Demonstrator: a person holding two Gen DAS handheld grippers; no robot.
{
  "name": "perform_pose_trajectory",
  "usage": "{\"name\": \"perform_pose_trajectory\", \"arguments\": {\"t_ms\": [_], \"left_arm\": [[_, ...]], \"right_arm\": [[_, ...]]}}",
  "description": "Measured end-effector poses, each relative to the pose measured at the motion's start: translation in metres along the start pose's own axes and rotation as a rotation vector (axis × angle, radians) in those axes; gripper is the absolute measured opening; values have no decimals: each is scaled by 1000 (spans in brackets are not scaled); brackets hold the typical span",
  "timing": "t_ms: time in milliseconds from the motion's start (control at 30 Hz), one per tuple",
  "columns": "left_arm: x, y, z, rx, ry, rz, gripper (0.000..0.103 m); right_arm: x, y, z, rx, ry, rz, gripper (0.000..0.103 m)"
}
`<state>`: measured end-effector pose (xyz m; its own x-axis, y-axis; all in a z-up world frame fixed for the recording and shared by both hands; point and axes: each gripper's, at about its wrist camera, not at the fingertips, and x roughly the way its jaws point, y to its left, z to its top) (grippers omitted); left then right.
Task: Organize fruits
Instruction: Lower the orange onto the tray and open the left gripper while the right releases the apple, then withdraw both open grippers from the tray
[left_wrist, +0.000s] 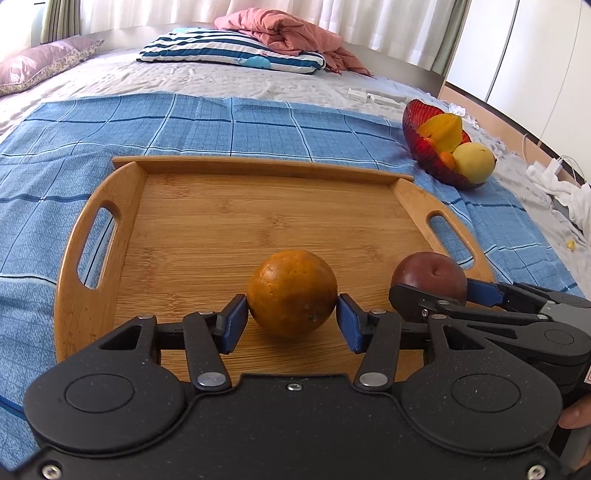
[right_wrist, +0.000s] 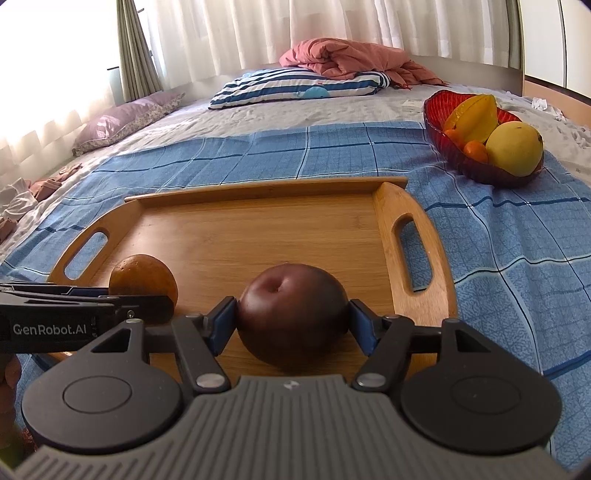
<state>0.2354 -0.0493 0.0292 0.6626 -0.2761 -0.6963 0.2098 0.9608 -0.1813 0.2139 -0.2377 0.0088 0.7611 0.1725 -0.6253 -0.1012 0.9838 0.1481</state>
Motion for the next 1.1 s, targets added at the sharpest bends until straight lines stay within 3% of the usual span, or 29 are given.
{"name": "perform_pose_trajectory", "arguments": {"t_ms": [1100], "left_arm": [[-37, 8, -20, 26, -98, 73, 98]], "right_arm": [[-41, 4, -4, -24, -89, -19, 93]]}}
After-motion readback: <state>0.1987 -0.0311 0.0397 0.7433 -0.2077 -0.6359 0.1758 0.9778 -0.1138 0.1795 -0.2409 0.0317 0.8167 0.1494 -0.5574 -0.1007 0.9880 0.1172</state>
